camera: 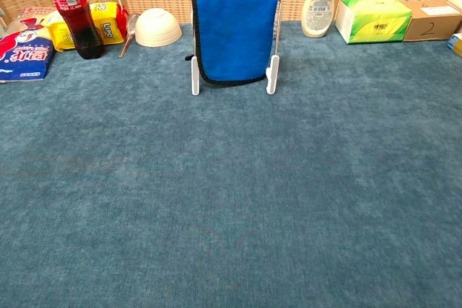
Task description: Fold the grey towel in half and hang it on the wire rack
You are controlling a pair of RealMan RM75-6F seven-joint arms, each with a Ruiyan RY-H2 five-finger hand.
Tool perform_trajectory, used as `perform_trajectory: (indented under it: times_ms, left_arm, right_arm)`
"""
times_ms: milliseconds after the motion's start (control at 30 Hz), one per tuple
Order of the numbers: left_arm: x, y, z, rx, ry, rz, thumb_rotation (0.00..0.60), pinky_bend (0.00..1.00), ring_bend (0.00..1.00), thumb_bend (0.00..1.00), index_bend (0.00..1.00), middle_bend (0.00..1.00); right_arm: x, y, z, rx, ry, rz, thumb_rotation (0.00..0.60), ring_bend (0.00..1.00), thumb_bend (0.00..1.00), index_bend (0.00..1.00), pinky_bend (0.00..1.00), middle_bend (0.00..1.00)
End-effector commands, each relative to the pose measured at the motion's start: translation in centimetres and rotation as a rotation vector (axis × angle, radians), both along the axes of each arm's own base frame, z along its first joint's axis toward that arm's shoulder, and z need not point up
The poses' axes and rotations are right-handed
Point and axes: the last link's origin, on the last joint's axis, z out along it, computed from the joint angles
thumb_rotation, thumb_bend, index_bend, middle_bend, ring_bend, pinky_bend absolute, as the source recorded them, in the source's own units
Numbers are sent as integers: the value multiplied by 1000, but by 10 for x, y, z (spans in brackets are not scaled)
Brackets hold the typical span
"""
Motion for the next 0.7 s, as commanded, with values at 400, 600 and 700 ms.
perform_trajectory:
  times_ms: [400,600,700]
  left_arm:
    - [-107,-146,25,132,170,318,600,0,0,220,42,14]
    - [-119,-166,26,165,200,364,600,0,0,220,47,14]
    - [-119,-167,28,177,188,362,600,0,0,220,47,14]
  right_arm:
    - [3,-8,-29,43,204,37,600,0,499,108,0,171]
    - [4,-11,-38,39,203,53,600,0,501,108,0,168]
    - [5,-12,-40,38,189,65,600,0,501,108,0,168]
